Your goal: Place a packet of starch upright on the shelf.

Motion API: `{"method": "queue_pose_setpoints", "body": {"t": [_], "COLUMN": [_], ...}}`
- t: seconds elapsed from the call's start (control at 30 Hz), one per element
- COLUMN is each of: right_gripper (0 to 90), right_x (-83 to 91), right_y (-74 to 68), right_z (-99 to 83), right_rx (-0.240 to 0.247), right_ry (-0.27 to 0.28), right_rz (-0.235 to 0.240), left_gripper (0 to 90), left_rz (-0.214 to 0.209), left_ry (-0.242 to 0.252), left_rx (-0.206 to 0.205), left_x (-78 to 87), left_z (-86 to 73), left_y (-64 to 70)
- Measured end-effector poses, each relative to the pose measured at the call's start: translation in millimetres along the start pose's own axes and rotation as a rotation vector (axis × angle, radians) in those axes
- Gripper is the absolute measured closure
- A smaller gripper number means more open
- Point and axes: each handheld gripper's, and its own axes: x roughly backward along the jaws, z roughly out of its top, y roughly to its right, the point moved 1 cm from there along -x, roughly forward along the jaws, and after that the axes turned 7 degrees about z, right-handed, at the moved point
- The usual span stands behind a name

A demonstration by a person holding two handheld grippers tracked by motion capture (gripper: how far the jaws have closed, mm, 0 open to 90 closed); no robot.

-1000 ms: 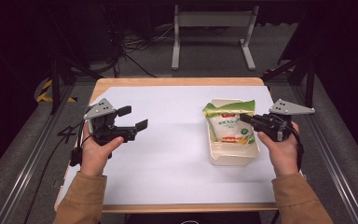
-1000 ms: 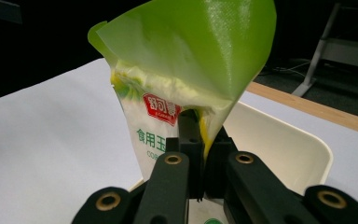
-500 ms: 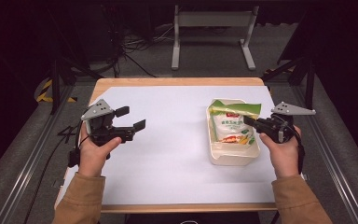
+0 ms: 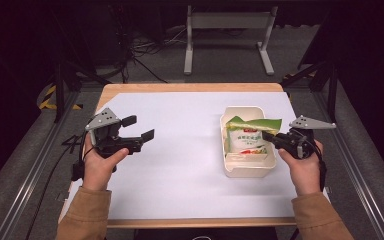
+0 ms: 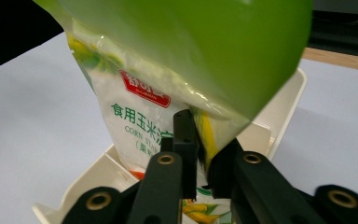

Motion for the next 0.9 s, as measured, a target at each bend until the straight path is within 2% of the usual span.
{"method": "queue_pose_setpoints", "body": {"t": [0.2,0.33,0.6,0.77,0.9], "right_gripper": [66.8,55.8,47.9,44.0,42.9], "right_x": [11.7,17.3,25.4,36.5,46.5], "right_y": [1.2,-1.8,-4.5,-5.5,-0.9], "right_z": [7.9,14.4,23.0,27.7,27.3], "right_rx": [0.007,0.041,0.070,0.115,0.113], "right_ry": [0.052,0.061,0.074,0.085,0.100], "right_rz": [0.001,-0.005,-0.017,-0.017,-0.022], "left_gripper": [17.1,17.0,16.6,16.2,15.8], "left_rz": [0.008,0.013,0.028,0.037,0.045], "left_ry": [-0.005,-0.010,-0.005,-0.001,-0.003], "left_rx": [0.003,0.007,0.008,0.016,0.029], "left_x": [0.3,2.0,10.2,14.9,17.9], "left_z": [-2.5,-4.3,-6.7,-8.9,-11.1], "left_y": [-1.5,-2.7,-7.4,-13.7,-17.4]}}
